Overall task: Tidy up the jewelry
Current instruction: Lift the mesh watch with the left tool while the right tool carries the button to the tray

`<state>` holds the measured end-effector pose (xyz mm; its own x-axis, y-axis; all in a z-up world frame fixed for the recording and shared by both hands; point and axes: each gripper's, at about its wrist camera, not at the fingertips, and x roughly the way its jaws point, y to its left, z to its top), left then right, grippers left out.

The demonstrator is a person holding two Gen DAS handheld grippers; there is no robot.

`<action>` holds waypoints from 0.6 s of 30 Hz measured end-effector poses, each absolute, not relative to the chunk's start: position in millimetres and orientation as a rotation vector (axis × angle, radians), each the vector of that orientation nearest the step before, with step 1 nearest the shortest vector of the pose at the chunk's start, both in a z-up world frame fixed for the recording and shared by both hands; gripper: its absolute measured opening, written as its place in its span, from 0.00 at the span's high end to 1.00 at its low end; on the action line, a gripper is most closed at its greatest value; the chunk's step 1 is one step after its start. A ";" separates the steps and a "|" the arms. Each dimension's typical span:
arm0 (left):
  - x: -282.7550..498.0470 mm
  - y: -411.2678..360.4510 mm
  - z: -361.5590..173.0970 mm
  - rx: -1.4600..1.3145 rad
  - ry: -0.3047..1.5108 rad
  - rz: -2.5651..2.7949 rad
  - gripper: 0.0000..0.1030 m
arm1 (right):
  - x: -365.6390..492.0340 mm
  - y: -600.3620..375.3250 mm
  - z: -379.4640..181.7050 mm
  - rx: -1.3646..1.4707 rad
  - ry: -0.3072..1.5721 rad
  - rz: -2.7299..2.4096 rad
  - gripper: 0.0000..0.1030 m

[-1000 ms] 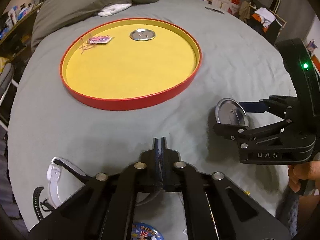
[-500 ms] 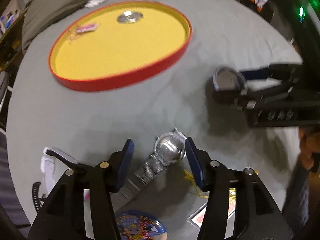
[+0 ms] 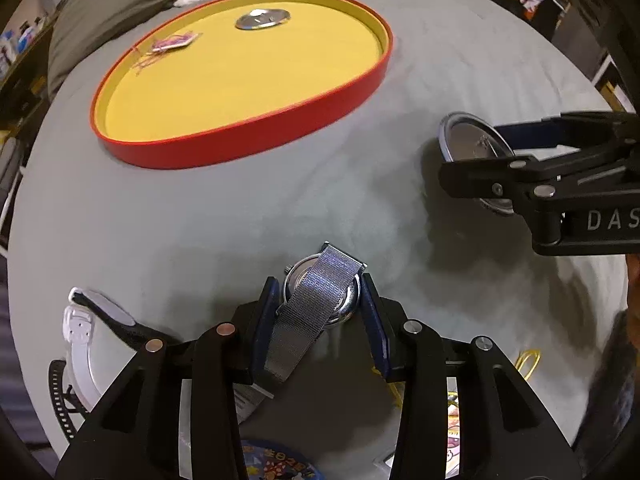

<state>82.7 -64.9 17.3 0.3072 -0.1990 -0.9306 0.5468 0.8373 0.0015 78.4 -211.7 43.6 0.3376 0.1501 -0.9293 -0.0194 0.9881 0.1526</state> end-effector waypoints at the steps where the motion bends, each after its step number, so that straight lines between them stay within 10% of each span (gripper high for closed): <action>1: 83.8 -62.6 19.1 0.328 1.161 -0.508 0.62 | 78.2 -211.8 44.2 0.123 1.221 0.111 0.32; 18: 100.4 -34.8 102.6 0.177 1.036 -0.493 0.63 | 78.7 -211.3 73.4 0.138 1.152 0.133 0.32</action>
